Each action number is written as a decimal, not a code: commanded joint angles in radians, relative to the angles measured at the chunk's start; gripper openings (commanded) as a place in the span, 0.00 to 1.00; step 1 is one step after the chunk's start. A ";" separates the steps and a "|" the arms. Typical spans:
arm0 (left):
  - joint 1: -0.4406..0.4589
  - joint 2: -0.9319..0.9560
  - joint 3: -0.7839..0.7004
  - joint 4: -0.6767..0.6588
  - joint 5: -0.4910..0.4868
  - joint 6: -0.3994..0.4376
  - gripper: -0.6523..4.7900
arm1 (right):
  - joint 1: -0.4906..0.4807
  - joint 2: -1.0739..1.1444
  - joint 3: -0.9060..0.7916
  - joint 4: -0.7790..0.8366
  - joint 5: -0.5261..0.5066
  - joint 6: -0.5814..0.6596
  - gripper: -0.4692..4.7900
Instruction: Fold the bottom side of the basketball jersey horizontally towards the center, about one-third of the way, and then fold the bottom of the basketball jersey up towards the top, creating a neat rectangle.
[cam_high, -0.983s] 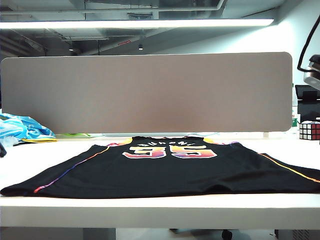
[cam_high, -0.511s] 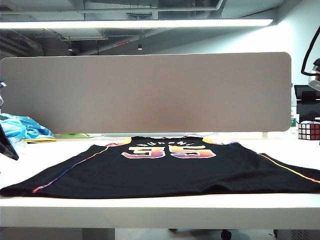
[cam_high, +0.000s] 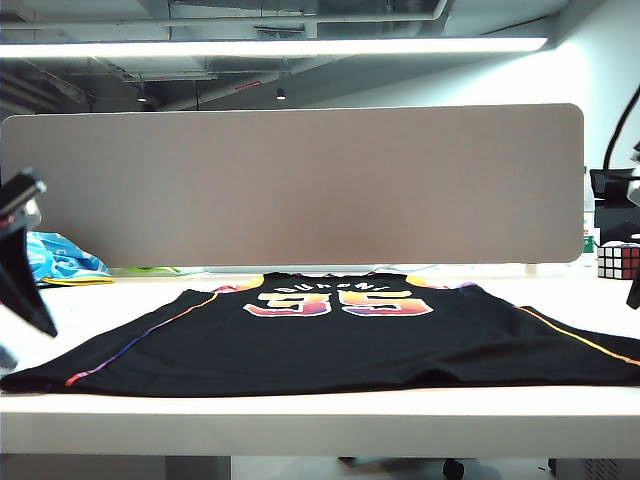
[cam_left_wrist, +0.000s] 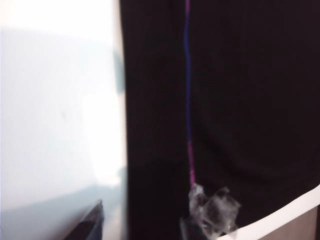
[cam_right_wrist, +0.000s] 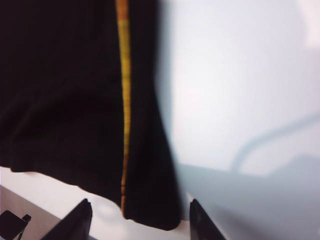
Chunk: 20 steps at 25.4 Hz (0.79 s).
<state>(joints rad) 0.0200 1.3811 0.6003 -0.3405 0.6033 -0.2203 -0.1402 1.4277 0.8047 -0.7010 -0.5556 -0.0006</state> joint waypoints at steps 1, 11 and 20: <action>-0.012 0.056 0.009 -0.004 0.011 0.031 0.46 | -0.003 0.015 0.002 0.018 -0.027 -0.003 0.59; -0.043 0.146 0.009 0.003 -0.009 0.082 0.46 | -0.014 0.083 -0.072 0.084 -0.099 0.005 0.59; -0.049 0.146 0.009 0.025 0.025 0.082 0.46 | -0.011 0.115 -0.089 0.151 -0.165 0.057 0.58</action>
<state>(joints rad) -0.0261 1.5101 0.6243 -0.2710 0.6968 -0.1463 -0.1528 1.5387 0.7204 -0.5583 -0.7509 0.0525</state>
